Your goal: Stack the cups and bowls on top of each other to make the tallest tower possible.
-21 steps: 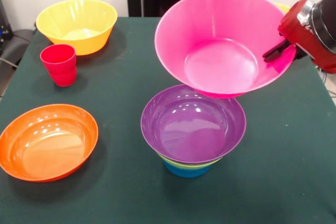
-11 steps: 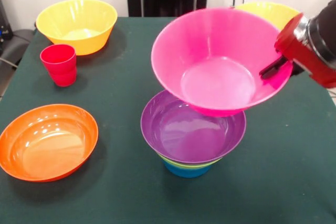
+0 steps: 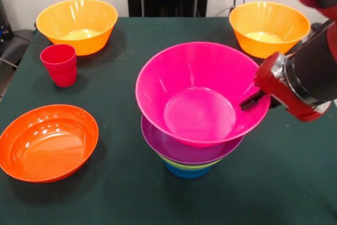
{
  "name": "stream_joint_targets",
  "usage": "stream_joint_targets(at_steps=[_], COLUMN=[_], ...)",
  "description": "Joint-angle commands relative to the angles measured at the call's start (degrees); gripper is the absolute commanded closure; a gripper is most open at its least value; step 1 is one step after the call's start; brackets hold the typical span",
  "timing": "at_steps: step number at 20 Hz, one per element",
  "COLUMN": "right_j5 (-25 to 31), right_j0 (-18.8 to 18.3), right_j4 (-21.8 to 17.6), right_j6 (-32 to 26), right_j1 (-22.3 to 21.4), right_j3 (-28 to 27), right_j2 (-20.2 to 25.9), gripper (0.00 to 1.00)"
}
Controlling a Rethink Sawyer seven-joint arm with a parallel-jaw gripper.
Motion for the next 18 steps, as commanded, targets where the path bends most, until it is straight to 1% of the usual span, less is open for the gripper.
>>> stream_joint_targets(at_steps=[1, 5, 11, 12, 13, 16, 18], right_j5=[-3.72, -4.09, -5.01, -4.19, -4.26, -6.06, -6.67], right_j0=[-1.46, -1.05, -0.48, -1.47, -1.46, -0.02, 0.34], right_j4=[0.34, -0.69, -1.33, 0.0, 0.03, -1.98, -2.58], right_j6=[6.27, 4.85, 4.53, 4.93, 4.95, 4.36, 4.14], right_j1=[0.33, -0.5, -0.52, 0.13, 0.13, -0.69, -0.91], right_j3=[-0.36, 1.25, 2.62, 0.55, 0.57, 3.74, 4.7], right_j2=[-0.24, 0.94, 2.08, 0.5, 0.57, 3.06, 3.68], gripper=[1.0, 1.0, 1.0, 1.0, 1.0, 1.0, 1.0])
